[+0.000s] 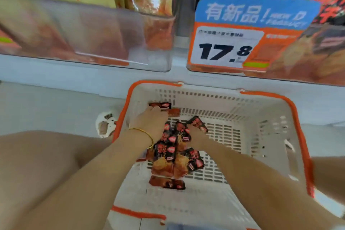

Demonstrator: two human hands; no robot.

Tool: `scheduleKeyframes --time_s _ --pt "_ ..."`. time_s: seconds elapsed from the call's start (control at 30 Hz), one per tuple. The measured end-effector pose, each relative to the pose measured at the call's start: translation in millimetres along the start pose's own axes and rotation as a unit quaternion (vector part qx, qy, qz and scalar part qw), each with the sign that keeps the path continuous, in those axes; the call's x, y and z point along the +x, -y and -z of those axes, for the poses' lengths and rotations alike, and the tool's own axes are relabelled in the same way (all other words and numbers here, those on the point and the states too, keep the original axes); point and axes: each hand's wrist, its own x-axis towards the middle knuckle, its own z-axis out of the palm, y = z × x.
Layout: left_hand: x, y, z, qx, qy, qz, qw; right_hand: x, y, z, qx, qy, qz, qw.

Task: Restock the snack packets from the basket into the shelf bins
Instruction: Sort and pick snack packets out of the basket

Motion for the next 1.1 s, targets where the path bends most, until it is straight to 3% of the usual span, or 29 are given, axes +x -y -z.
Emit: scheduleKeyframes --time_s 0.07,0.2,0.37,0.43,0.53,0.7,0.8,0.93,1.1 --pt "1.6 2.4 -6.2 -0.007 0.002 0.014 1.0 14.6 4.3 -14.6 0.0 0.001 -0.007 1.0" --pt "4.1 5.1 -9.4 -0.018 0.007 0.02 1.0 29.4 8.7 -29.8 -0.103 -0.069 -0.038 0.991" --pt "-0.2 4.3 -9.3 -0.041 0.032 0.017 0.999 18.4 4.8 -29.4 -0.125 -0.006 -0.045 0.991" --pt "-4.0 5.5 -9.1 -0.048 0.033 0.016 0.998 14.5 -1.6 -34.1 -0.124 -0.004 -0.027 0.992" --pt "-8.0 4.8 -7.1 -0.05 0.031 0.013 0.998 -3.3 1.5 -24.8 -0.036 -0.019 0.028 0.999" --pt "-14.8 -18.1 4.2 -0.087 0.055 0.009 0.995 -61.1 3.2 46.6 0.017 -0.085 0.071 0.994" --pt "-24.7 -43.4 25.5 -0.184 0.054 -0.003 0.981 -111.2 0.3 99.1 0.125 -0.058 0.113 0.984" --pt "-51.6 -87.2 77.2 -0.268 -0.006 -0.061 0.961 -193.7 5.0 154.1 0.163 -0.052 0.184 0.968" --pt "-86.7 -136.7 147.8 -0.303 -0.106 -0.166 0.933 -297.6 3.6 211.4 0.15 -0.132 0.245 0.949"
